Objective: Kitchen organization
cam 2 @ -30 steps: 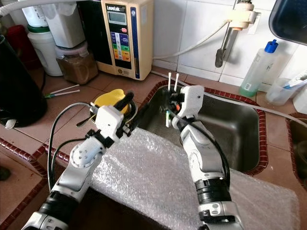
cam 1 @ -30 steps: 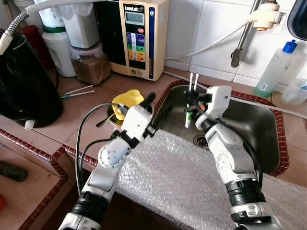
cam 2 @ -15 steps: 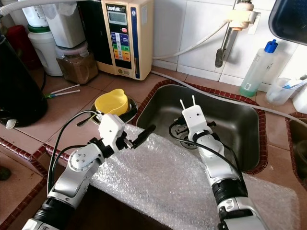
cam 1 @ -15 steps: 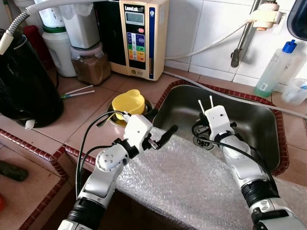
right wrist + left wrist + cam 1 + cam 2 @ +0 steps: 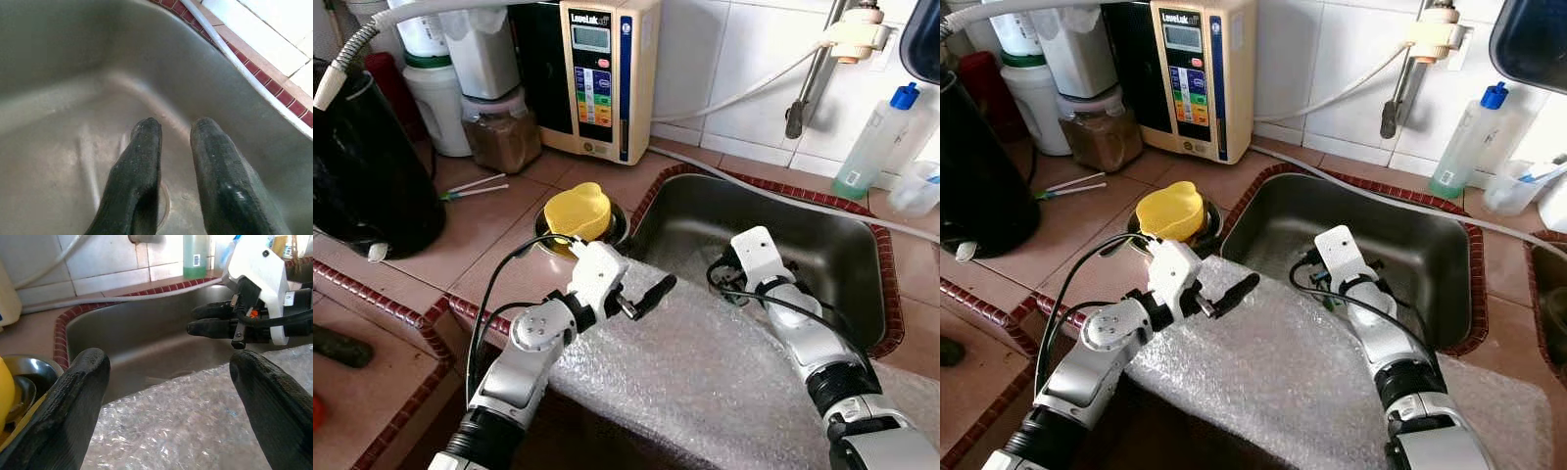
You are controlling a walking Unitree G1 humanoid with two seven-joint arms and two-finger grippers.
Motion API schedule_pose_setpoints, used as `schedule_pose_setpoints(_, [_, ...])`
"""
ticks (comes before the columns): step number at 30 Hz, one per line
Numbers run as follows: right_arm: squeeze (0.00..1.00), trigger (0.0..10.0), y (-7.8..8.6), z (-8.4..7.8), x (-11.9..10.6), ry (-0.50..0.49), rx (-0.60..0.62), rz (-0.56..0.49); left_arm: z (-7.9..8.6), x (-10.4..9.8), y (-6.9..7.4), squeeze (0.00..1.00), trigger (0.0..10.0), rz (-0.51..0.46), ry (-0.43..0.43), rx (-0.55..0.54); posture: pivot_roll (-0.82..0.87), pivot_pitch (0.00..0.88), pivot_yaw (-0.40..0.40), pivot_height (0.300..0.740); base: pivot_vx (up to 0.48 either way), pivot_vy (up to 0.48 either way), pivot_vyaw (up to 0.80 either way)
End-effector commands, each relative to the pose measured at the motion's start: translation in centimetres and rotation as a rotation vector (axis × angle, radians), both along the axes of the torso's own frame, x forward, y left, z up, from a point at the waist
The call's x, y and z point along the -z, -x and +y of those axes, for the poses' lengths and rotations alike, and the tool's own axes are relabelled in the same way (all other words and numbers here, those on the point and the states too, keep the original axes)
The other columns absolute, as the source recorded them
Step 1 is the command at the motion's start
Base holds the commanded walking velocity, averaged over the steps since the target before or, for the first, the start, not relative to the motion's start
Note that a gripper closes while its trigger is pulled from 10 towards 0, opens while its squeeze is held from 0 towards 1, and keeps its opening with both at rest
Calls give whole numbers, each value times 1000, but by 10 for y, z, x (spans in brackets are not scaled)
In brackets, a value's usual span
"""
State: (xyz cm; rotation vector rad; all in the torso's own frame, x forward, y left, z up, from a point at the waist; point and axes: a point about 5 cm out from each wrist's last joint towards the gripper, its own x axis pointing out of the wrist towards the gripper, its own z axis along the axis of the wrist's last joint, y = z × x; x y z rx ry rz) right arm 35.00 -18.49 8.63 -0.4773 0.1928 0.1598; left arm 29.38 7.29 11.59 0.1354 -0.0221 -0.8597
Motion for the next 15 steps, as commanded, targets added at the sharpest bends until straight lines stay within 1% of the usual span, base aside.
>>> schedule_pose_setpoints(1, [1000, 10000, -4, 3, -5, -1, -13, -21, -2, -3, -1, 1000, 10000, -3, -14, 12, 51, 0, 11, 740, 0, 0, 0])
schedule_pose_setpoints(4, [1000, 10000, -4, 4, -5, 3, -18, -29, -2, -2, -1, 1000, 10000, 3, -17, 11, 51, 0, 12, 740, 0, 0, 0])
schedule_pose_setpoints(8, [1000, 10000, -4, 6, -7, -23, -22, -52, -1, -3, -1, 1000, 10000, 0, -25, 4, 52, 0, 15, 740, 0, 0, 0])
schedule_pose_setpoints(10, [1000, 10000, -5, 9, -9, -45, -23, -69, 1, -4, -5, 1000, 10000, -29, -56, -36, 51, 0, 15, 740, 0, 0, 0])
schedule_pose_setpoints(11, [1000, 10000, -5, 12, -11, -71, -26, -81, 4, -6, -9, 1000, 10000, -55, -87, -79, 51, 0, 16, 740, 0, 0, 0])
schedule_pose_setpoints(14, [1000, 10000, -5, 21, -15, -84, -69, -115, 9, -14, -18, 1000, 10000, -82, -48, -160, 53, 0, 16, 740, 0, 0, 0])
schedule_pose_setpoints(15, [1000, 10000, -5, 22, -16, -85, -72, -119, 10, -15, -19, 1000, 10000, -89, -49, -172, 53, 0, 16, 740, 0, 0, 0])
